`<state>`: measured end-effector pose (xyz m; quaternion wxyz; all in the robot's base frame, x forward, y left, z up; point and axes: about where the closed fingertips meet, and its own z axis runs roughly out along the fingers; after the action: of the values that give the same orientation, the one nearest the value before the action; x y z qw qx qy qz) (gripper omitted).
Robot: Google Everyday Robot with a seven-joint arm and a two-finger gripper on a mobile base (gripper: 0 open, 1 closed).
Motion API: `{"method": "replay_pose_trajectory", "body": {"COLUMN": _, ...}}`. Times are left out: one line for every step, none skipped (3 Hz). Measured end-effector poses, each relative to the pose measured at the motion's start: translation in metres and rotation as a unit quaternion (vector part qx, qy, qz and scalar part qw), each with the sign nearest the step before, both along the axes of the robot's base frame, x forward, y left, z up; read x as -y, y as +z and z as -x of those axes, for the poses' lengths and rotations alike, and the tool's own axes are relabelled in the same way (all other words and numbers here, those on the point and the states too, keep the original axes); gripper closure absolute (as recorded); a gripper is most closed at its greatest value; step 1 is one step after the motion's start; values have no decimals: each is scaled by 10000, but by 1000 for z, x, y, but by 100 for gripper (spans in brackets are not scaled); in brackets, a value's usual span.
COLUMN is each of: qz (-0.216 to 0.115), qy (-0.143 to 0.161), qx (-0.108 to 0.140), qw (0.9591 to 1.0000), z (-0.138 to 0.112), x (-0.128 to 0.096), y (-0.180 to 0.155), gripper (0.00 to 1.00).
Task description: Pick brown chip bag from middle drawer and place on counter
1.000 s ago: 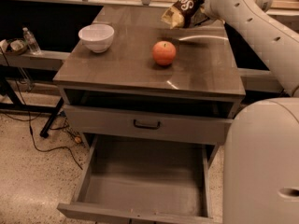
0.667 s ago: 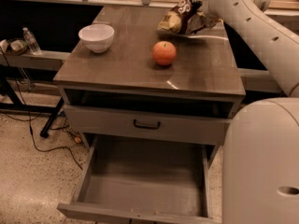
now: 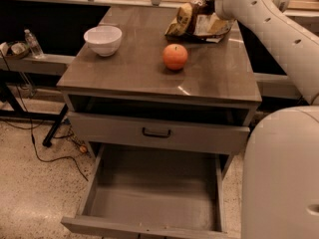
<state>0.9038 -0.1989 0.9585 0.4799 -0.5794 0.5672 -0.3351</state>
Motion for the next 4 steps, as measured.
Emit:
{"method": "replay_pose_trajectory", "body": {"qz": -471, "qy": -209, "qx": 129, "qw": 9986, "z": 27, "x": 45, "y": 38, "gripper": 0}}
{"method": "replay_pose_trajectory", "body": {"qz": -1071, "qy": -462, "qx": 353, "qw": 9925, "z": 51, "x": 96, "y": 79, "gripper": 0}}
{"method": "replay_pose_trajectory", "body": {"qz": -1951, "qy": -818, "qx": 999, "qw": 9722, "z": 89, "x": 167, "y": 149, "gripper": 0}}
{"method": "replay_pose_trajectory", "body": {"qz": -2541, "qy": -1190, "qx": 1601, "qw": 9464, "z": 124, "x": 230, "y": 200, "gripper": 0}}
